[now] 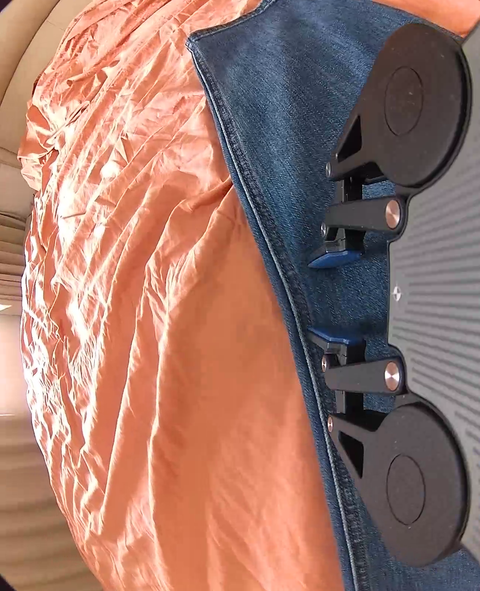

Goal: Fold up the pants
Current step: 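Lift the hems with the right tool and fold them toward the waistband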

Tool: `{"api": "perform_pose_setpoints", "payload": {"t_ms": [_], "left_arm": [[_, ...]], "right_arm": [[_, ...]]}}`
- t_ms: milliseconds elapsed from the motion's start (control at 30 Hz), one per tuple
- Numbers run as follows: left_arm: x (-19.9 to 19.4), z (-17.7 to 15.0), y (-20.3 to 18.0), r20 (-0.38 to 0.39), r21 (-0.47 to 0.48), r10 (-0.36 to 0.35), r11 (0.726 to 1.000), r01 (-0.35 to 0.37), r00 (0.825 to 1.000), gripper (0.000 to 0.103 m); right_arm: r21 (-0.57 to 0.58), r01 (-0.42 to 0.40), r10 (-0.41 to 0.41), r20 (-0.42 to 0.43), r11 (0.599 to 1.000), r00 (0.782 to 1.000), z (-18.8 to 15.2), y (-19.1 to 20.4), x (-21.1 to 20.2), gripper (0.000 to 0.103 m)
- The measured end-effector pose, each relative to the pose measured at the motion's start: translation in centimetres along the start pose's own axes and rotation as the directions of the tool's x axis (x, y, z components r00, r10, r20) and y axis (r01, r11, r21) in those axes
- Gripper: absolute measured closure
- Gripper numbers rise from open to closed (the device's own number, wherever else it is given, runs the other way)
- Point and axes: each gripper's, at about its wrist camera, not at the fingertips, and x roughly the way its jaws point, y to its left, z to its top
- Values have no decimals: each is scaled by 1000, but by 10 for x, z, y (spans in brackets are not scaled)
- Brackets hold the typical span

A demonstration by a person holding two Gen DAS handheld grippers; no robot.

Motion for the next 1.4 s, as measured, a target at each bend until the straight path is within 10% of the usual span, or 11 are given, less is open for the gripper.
{"api": "perform_pose_setpoints", "payload": {"t_ms": [167,300,733,1000,1400], "left_arm": [[4,0,0,5,-6,1,1000,-1,1000,65],[4,3,2,-3,-7,-11,1000,11,1000,65],[-3,18,-14,21,46,21,999,-22,1000,77],[-45,-44,-43,-54,119,-34,992,40,998,83],[-103,-125,-55,-83,-46,-185,982,182,979,86]], "right_arm": [[71,-48,45,44,996,998,11,-3,14,67],[75,-34,30,47,997,998,20,-4,15,90],[-192,54,-42,67,980,997,24,53,-8,101],[-322,55,-29,85,945,996,15,99,-27,102],[-617,25,41,93,786,995,-43,230,-63,102]]}}
